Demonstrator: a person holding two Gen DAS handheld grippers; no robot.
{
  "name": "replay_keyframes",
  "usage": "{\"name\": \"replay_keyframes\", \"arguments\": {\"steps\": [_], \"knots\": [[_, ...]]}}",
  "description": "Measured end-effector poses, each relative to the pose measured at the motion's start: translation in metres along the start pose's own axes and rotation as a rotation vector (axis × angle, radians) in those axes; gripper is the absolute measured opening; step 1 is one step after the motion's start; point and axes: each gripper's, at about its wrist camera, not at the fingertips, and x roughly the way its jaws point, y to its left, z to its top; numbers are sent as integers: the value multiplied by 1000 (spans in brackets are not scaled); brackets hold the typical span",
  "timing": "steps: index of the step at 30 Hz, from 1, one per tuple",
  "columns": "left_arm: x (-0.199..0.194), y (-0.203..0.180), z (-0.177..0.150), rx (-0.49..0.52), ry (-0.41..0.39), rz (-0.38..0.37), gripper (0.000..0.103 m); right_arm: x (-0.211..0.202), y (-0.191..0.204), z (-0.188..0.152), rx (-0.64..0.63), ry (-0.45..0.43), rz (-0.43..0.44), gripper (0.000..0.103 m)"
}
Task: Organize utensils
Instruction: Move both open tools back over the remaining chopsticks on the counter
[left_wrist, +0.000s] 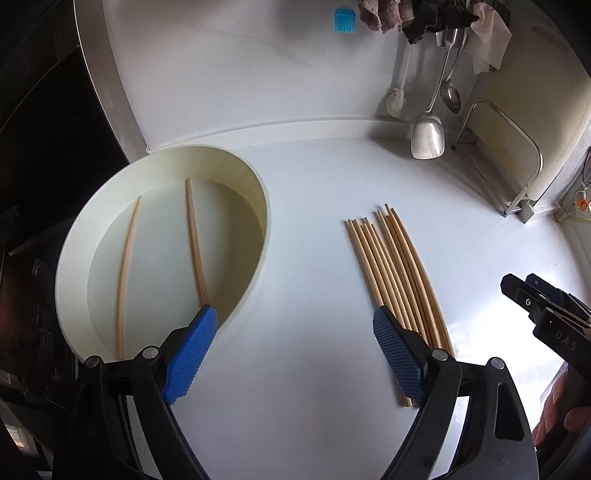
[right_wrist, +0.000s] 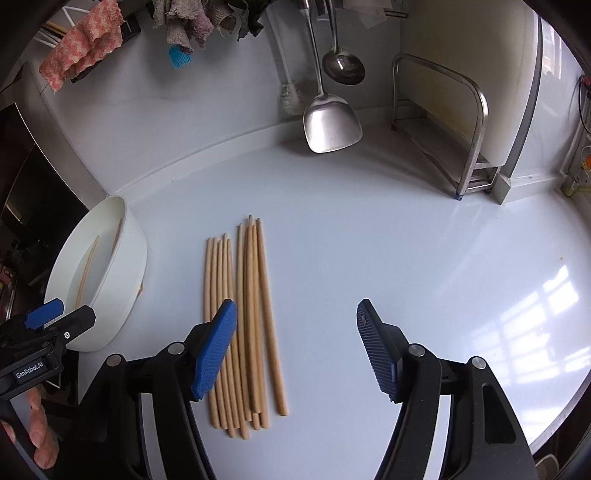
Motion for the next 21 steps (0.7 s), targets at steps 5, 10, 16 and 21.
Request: {"name": "replay_keyframes", "arguments": {"steps": [5,10,16,21], "knots": [[25,-16,-8,-38,-15,9,87,25,-15,-8,-18,3,19,65],[46,-27,-18,-65,-15,26,87,49,-15,-14,-50,14,46,65],[60,-37,-28,-65,-8,27,87,62,-8,-14,-83,-1,64,65],[64,-38,-28,-77,-24,38,87,71,-2,-13,-122,-3,46,65]]}}
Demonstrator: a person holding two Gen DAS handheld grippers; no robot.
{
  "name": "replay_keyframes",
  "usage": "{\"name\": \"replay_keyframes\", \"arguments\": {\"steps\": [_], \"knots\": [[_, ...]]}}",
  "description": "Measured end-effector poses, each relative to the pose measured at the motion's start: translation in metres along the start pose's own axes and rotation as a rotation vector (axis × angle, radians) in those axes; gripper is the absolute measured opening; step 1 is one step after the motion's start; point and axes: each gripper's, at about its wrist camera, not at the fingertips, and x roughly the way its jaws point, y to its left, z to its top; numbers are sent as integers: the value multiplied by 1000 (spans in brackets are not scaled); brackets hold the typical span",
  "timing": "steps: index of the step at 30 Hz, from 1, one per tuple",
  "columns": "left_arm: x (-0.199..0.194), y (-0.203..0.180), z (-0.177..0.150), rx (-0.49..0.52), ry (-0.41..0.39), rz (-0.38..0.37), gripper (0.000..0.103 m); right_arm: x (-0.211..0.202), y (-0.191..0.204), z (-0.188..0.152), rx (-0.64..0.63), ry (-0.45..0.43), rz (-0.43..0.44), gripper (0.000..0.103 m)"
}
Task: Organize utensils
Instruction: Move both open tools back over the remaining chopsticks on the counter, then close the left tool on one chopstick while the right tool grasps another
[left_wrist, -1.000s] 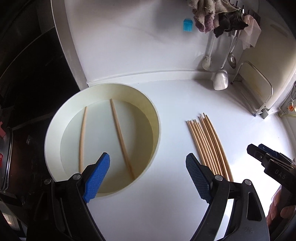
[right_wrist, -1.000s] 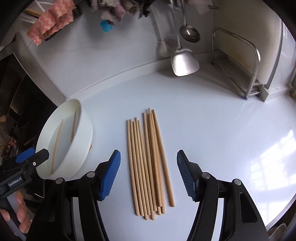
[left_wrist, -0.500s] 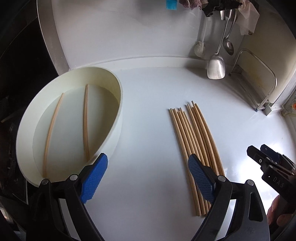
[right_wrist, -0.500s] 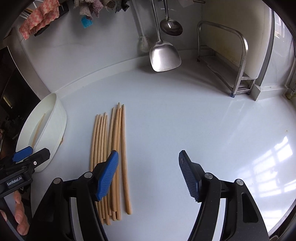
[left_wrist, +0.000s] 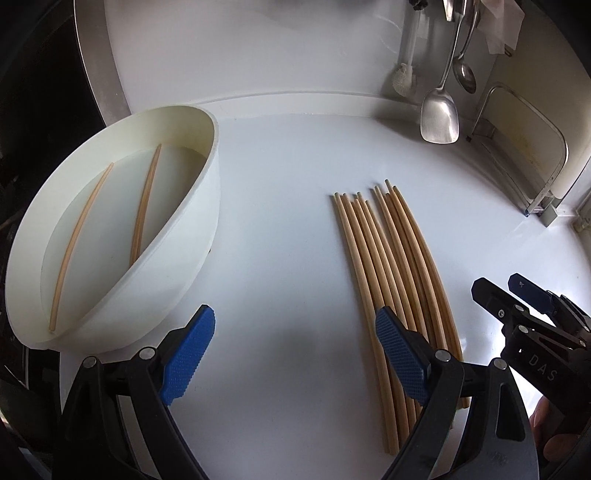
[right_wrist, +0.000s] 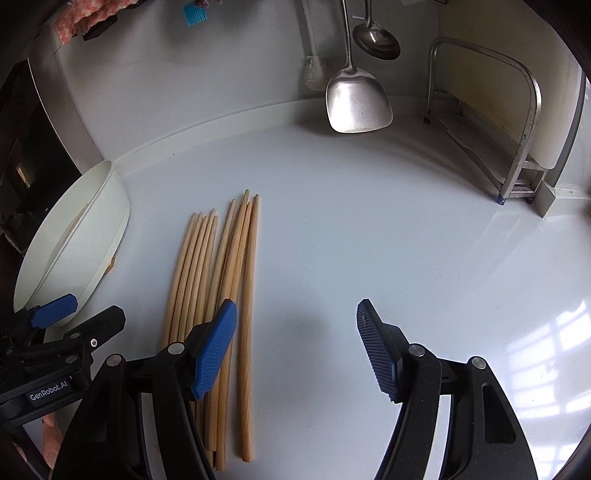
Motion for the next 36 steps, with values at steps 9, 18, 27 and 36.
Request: {"name": "replay_keyframes", "arguments": {"steps": [9,18,27,36], "knots": [[8,0,-4,-9,1,11,87,17,12,-3,-69,27,-36,65],[11,7,-6,-50,1,15,87,22,23,-7,-131,18,-64,64],[16,3,-8,-49,13,12,87,29,25,-8,-150,21,-96,64],[23,-7,-10,-39,26,5,87,31,14,-5,-131,20,-106,64]]}}
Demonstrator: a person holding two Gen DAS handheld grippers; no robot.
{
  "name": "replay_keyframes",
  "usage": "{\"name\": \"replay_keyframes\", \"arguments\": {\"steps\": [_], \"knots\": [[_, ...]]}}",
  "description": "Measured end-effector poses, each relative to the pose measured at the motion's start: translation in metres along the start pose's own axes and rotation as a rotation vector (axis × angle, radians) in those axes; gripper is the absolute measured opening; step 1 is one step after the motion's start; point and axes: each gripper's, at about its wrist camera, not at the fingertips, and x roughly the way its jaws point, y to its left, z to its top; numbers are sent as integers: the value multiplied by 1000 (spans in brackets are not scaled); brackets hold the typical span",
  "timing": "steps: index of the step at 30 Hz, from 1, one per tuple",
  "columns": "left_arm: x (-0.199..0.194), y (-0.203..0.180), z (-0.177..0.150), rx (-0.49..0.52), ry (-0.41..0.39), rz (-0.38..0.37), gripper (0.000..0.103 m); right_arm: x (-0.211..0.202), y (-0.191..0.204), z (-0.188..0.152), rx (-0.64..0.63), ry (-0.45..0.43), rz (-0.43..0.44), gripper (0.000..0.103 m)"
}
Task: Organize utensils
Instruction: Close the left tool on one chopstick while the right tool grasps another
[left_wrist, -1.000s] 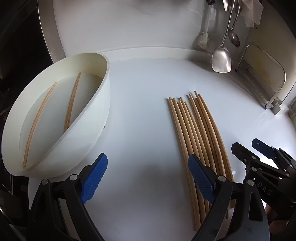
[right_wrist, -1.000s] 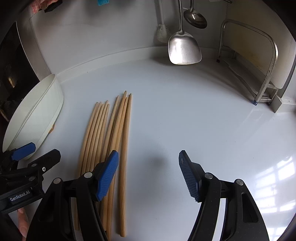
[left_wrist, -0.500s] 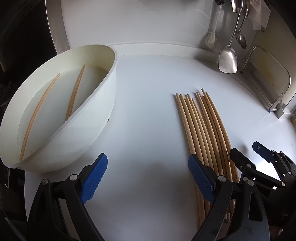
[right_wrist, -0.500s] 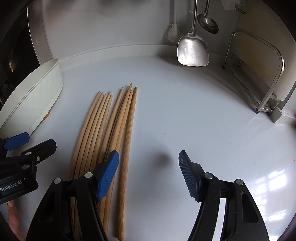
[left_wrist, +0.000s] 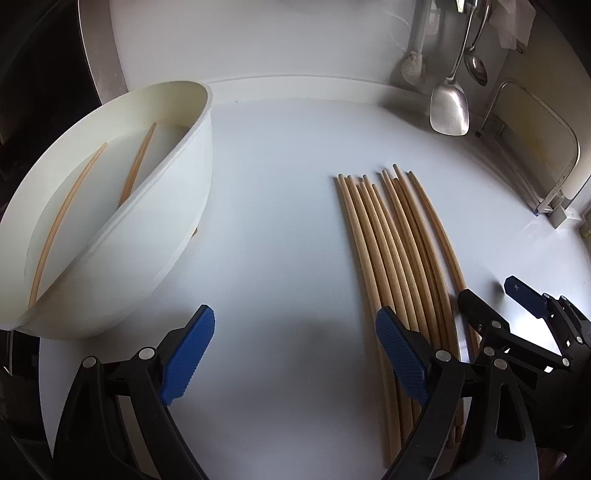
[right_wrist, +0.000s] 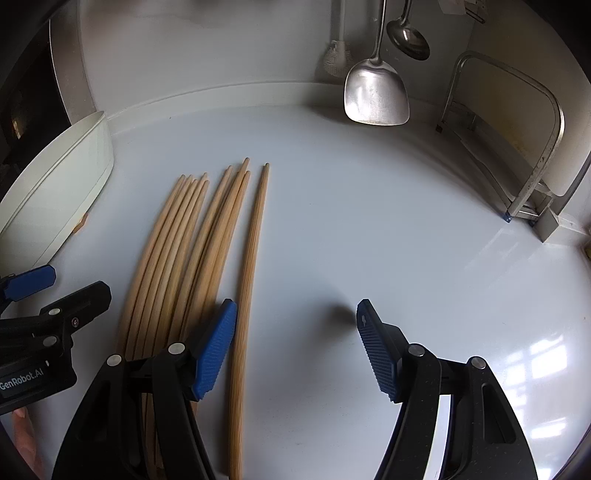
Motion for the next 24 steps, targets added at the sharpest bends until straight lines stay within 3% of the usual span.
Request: {"name": "replay_keyframes", "arguments": {"steps": [9,24], "knots": [[3,-8,-4,-3,29,-14,87,0,-14,-1,27,2,-5,65],[14,-9,-10,1,48,28,91,-3,-7,-4,22,5,9,65]]}}
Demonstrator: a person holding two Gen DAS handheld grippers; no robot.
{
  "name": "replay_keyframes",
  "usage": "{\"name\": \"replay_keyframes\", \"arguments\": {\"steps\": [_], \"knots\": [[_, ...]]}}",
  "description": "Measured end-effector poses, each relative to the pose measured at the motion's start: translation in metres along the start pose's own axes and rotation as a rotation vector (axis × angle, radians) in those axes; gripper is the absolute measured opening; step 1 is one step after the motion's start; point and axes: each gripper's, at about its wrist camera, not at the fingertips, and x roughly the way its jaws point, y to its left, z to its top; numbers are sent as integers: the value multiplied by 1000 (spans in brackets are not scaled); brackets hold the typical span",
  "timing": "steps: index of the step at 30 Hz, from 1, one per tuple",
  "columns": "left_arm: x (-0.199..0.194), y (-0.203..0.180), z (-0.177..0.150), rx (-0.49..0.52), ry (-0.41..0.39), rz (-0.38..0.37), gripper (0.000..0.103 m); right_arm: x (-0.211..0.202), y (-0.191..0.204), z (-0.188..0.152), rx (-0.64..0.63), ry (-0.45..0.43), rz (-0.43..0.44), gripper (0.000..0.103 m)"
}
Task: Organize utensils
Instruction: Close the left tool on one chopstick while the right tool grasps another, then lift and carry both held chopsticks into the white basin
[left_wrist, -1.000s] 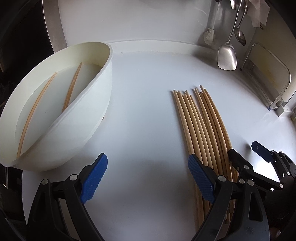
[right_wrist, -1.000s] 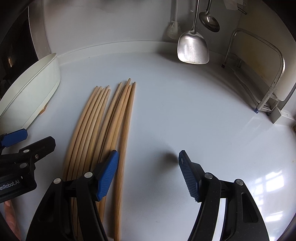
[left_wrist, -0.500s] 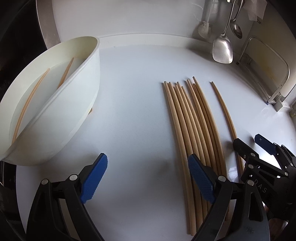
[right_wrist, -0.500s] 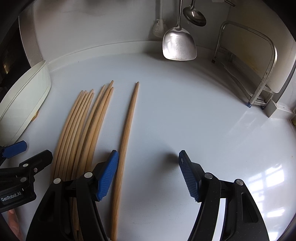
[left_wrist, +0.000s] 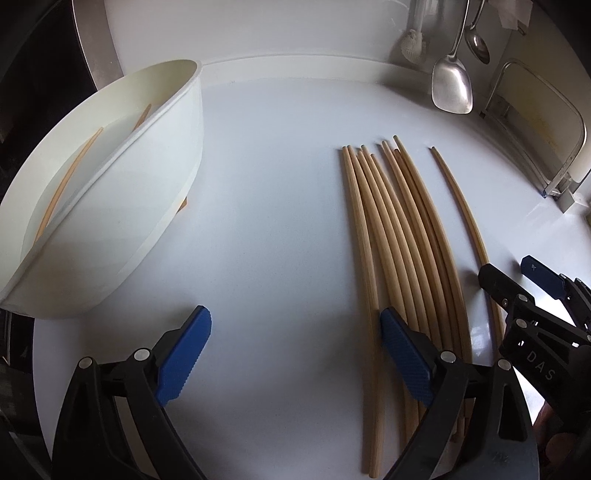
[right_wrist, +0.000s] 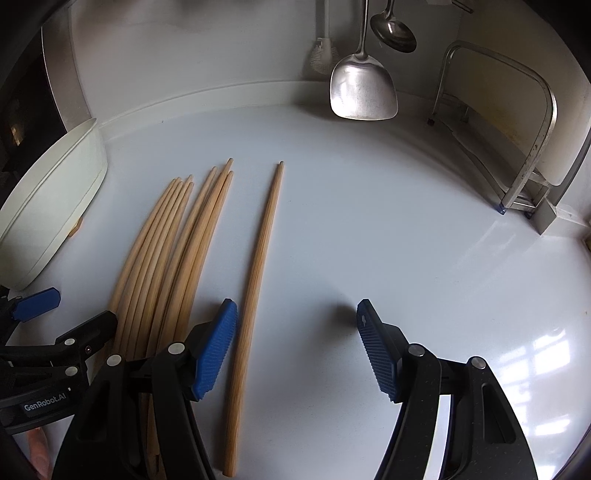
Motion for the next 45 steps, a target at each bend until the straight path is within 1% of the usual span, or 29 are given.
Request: {"name": "replay_keyframes", "arguments": {"steps": [7,9,10,11,13,15,16,17,18,19,20,21,23,24,26,27,28,32,36,40,45], "knots": [[4,10,6,-34,-11,27,92,-3,4,-4,-4,-11,2,64],[5,10,7,-31,-15,30,91,-3,4,-5,-3,-11,2,64],[4,10,8,-33,-14,28,89,-3,5,-5,-3,-10,1,64],[4,11,8,-39,-15,25,85,-4,6,-5,-6,-9,1,63],[3,10,10,-35,-18,24,80,-5,8,-5,-14,-12,5,56],[2,7,11,-27,-20,19,75,-5,12,-5,-30,-14,10,46],[2,5,11,-24,-22,17,71,-6,14,-4,-37,-16,12,44],[1,4,11,-19,-24,14,66,-6,16,-3,-44,-18,12,39],[-1,5,9,-16,-25,12,64,-6,18,-3,-52,-19,14,31],[-2,4,9,-12,-28,9,59,-6,20,-2,-63,-18,15,27],[-3,3,8,-8,-31,7,53,-6,22,-2,-77,-17,13,20],[-4,2,8,-2,-35,6,50,-6,25,-2,-95,-16,9,16],[-6,0,6,7,-40,-1,37,-8,31,-4,-125,-16,0,11],[-8,-1,5,11,-41,-3,34,-8,32,-5,-134,-15,-2,10],[-9,-3,4,20,-41,-14,17,-9,34,-6,-143,-10,-4,8],[-10,-5,4,23,-38,-21,11,-9,34,-7,-144,-9,-5,8],[-10,-6,3,23,-35,-21,8,-10,35,-7,-140,-11,-2,8],[-11,-4,2,21,-23,-40,7,-12,31,-7,-107,-5,14,6],[-14,-3,4,13,9,-71,7,-18,28,-6,-82,2,22,6],[-30,-4,11,27,-2,-95,7,-31,25,1,-42,-1,29,6],[-62,6,27,30,-31,-125,7,-61,30,18,-20,-32,25,6]]}}
